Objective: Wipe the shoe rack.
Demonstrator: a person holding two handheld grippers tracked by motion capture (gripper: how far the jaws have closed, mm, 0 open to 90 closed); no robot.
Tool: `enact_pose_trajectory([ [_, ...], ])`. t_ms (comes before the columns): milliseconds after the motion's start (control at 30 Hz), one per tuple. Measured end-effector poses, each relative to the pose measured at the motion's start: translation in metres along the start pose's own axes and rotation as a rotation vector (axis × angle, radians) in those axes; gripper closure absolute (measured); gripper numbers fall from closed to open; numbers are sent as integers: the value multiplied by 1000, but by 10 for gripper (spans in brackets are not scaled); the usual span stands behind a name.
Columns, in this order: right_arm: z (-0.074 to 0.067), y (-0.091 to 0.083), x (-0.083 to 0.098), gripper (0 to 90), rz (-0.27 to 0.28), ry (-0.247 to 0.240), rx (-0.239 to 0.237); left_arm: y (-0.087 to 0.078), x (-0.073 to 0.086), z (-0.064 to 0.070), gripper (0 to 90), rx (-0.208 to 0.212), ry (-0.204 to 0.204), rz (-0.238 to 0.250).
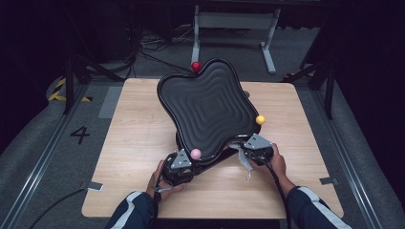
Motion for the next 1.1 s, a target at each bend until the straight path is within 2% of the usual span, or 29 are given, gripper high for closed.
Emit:
enact_pose_trajectory([
  [100, -9, 1, -5, 793, 10, -9, -18, 0, 0, 0, 729, 0, -2, 0],
  [233, -22, 2, -11, 793, 29, -54, -24, 0, 0, 1, 728, -1, -8, 3],
  [367, -32, 2, -16, 793, 42, -53, -56, 1, 0, 1, 728, -1, -7, 3],
  [467, -51, 1, -23, 793, 65, -53, -111, 1, 0, 1, 728, -1, -8, 3],
  [533, -57, 0, -25, 793, 78, -44, -129, 1, 0, 1, 728, 0, -9, 4],
  [667, -75, -2, -31, 793, 107, -66, -169, 1, -1, 1, 728, 0, -9, 4],
  [767, -80, -3, -33, 793, 108, -82, -174, 1, 0, 0, 728, 0, -5, 2],
  [900, -80, -3, -33, 793, 97, -100, -157, 1, 0, 0, 728, 0, -5, 2],
  [1000, -76, -2, -32, 793, 91, -109, -141, 1, -1, 1, 727, 0, -9, 4],
  [1100, -69, -2, -29, 793, 83, -97, -130, 1, -1, 1, 726, 0, -9, 4],
])
Point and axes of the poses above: each handheld gripper's, and its own axes: y roughly forward along the jaws, x roughly out of its underside, z roughly to its right, the point moved 9 cm from there along y, roughly forward along the jaws, and after that the axes turned 2 degrees about -x, right-handed, at the moved point
